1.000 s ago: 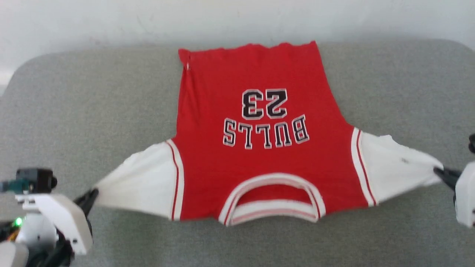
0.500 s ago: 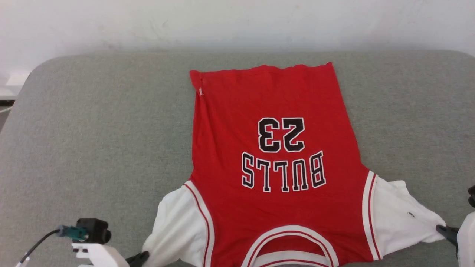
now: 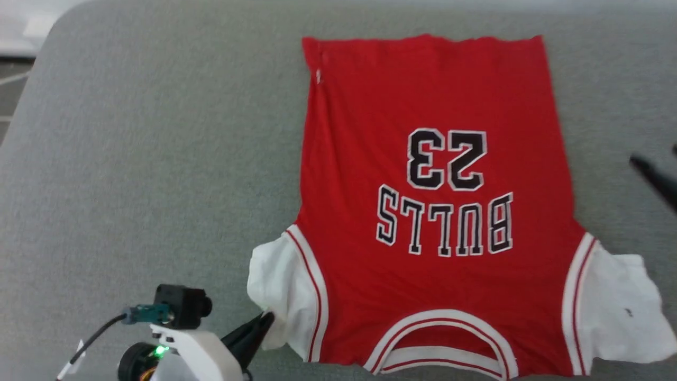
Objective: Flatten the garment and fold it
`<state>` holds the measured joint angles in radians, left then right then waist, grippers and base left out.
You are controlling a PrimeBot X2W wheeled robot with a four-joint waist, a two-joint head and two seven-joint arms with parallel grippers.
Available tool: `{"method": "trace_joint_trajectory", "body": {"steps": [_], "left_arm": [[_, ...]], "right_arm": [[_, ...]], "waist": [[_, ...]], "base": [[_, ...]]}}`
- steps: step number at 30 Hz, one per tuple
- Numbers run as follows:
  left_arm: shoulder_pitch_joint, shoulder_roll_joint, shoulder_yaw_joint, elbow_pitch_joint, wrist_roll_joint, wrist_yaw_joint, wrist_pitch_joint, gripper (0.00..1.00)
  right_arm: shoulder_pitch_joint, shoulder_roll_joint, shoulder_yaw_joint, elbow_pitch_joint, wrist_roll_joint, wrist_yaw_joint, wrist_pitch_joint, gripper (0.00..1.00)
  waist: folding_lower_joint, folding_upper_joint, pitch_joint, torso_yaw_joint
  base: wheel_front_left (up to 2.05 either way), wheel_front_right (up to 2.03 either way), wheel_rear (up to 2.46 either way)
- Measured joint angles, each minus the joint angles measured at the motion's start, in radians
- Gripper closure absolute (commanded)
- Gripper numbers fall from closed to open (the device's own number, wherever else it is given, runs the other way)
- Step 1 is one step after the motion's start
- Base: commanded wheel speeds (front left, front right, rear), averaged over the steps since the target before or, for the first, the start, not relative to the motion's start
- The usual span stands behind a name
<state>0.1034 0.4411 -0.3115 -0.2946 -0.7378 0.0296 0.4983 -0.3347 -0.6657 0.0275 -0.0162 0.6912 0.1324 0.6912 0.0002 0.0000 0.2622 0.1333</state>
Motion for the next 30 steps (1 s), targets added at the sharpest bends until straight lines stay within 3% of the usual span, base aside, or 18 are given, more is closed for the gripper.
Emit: {"method": "trace_joint_trajectory", "body": {"steps": [5, 15, 25, 30], "left_arm": [[-0.033, -0.061, -0.055, -0.042, 0.036, -0.004, -0.046, 1.0], [-0.066, -0.127, -0.16, -0.048, 0.128, -0.021, -0.107, 1.0], [-0.091, -0.186, -0.221, 0.024, 0.131, -0.057, -0.147, 1.0], [-0.094, -0.19, -0.232, 0.045, 0.131, -0.064, -0.156, 1.0]], "right_arm": [[-0.213, -0.018, -0.003, 0.048, -0.044, 0.0, 0.064, 0.0], [-0.575, -0.031, 0.038, 0.283, -0.217, -0.001, 0.165, 0.0], [-0.714, -0.028, -0.006, 0.486, -0.357, -0.001, 0.197, 0.0], [-0.742, -0.083, 0.007, 0.498, -0.386, -0.001, 0.23, 0.0]], "waist": [[0.0001, 0.0, 0.087, 0.056], [0.0002, 0.0, 0.258, 0.19], [0.0, 0.0, 0.373, 0.329], [-0.0005, 0.0, 0.406, 0.376]], "base": [[0.0, 0.0, 0.0], [0.0, 0.0, 0.0], [0.0, 0.0, 0.0], [0.0, 0.0, 0.0]]}}
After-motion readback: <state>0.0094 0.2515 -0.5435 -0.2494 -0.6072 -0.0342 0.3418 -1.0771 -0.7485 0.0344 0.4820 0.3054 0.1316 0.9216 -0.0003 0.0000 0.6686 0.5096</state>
